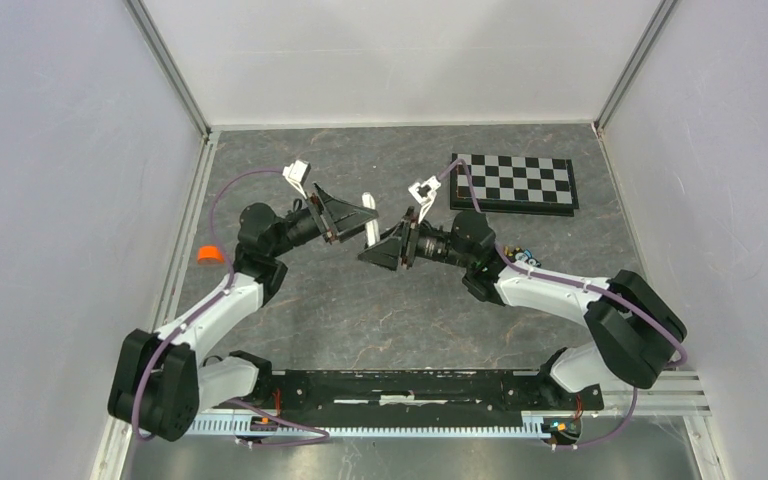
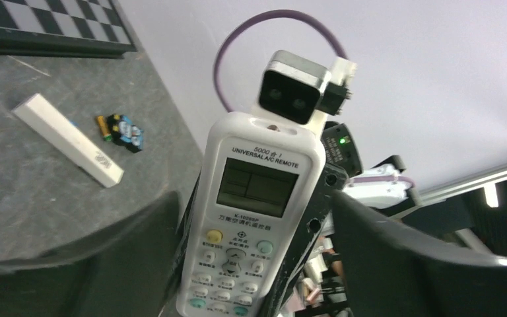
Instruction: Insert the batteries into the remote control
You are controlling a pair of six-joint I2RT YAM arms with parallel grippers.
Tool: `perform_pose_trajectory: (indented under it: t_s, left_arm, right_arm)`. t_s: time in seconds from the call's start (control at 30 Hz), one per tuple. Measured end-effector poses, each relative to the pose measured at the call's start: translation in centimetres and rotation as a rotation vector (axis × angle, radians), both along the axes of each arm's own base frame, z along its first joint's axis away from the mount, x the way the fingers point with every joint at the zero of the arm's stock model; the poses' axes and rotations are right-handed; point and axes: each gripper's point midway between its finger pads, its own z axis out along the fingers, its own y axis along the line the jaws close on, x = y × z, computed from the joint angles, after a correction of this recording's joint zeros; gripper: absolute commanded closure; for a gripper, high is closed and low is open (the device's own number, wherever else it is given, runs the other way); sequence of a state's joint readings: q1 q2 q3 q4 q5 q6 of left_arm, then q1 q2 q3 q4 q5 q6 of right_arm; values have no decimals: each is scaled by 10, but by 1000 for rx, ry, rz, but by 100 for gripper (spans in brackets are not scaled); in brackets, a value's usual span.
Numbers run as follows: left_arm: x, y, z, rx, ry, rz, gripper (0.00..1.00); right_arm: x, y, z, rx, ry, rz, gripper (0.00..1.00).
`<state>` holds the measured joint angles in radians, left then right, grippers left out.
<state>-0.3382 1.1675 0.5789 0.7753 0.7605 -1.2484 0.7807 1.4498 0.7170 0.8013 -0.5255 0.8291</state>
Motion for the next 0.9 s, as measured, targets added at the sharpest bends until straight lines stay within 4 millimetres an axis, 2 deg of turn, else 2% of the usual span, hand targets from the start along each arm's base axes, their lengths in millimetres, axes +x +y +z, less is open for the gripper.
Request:
perform_pose_trajectory:
  t_s: [0.13, 0.3, 0.4, 0.5, 0.57, 0.7, 0.9]
  left_arm:
    - [3, 7, -4, 104, 25, 66, 0]
    - [6, 22, 0, 294, 10, 154, 0]
    - [6, 26, -4, 411, 35, 141, 5]
    - [8, 30, -23, 514, 92, 120, 13]
    - [3, 33, -47, 573, 165, 88, 19]
    - [-9, 38, -84, 646, 283, 37, 30]
    - [-25, 36, -102, 643, 342, -29, 45]
  right_arm:
    - [13, -3, -23, -175, -177, -27, 62]
    - [31, -13, -40, -420, -461, -59, 64]
    - [36, -21, -56, -549, -563, -60, 66]
    - [33, -26, -72, -651, -641, -34, 68]
    - [31, -28, -79, -696, -686, -14, 69]
    - [29, -29, -83, -737, -757, 16, 71]
    - [24, -31, -95, -791, -814, 77, 73]
